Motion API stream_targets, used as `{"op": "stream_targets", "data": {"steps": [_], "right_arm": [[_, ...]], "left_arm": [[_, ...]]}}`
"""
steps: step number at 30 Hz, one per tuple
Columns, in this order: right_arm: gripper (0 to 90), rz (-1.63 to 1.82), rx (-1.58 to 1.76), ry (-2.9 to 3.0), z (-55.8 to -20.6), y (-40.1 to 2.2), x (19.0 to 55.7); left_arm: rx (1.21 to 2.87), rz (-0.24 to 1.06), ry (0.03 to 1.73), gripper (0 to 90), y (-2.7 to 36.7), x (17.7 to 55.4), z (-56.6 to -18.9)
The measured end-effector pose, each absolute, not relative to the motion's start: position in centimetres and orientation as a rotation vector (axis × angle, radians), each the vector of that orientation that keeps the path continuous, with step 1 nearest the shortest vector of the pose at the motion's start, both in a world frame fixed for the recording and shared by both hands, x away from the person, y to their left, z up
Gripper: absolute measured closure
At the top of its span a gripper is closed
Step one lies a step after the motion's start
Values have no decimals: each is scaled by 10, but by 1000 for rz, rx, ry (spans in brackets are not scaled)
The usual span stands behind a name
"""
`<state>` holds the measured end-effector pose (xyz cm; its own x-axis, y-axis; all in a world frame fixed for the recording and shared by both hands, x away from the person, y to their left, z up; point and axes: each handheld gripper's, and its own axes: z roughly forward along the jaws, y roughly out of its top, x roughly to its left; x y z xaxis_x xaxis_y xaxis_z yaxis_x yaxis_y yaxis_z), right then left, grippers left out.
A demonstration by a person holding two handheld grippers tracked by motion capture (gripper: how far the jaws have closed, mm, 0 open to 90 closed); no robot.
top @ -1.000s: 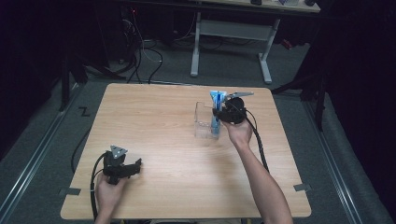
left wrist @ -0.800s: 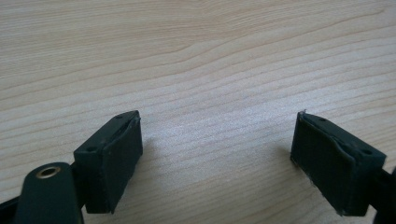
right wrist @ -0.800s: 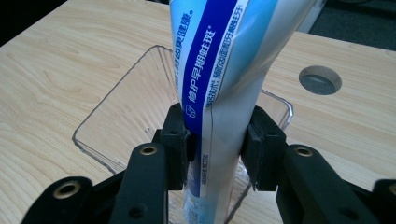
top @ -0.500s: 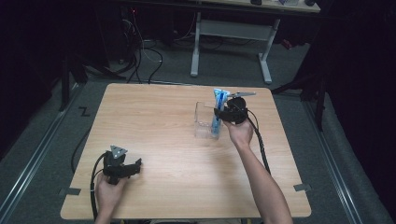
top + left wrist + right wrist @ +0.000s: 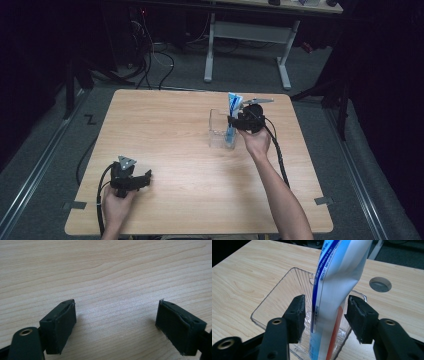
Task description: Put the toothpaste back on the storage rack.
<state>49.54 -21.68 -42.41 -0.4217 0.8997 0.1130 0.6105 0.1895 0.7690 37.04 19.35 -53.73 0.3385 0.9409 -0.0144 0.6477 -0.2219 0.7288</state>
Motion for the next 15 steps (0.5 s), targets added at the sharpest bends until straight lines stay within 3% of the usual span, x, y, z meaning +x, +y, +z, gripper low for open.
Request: {"op": "stream_targets", "data": {"steps": [15], "right_arm": [[467,1091,1336,2055,-412,-219,478]], "left_arm": [[1961,584,1387,169,193,370,-537]]}}
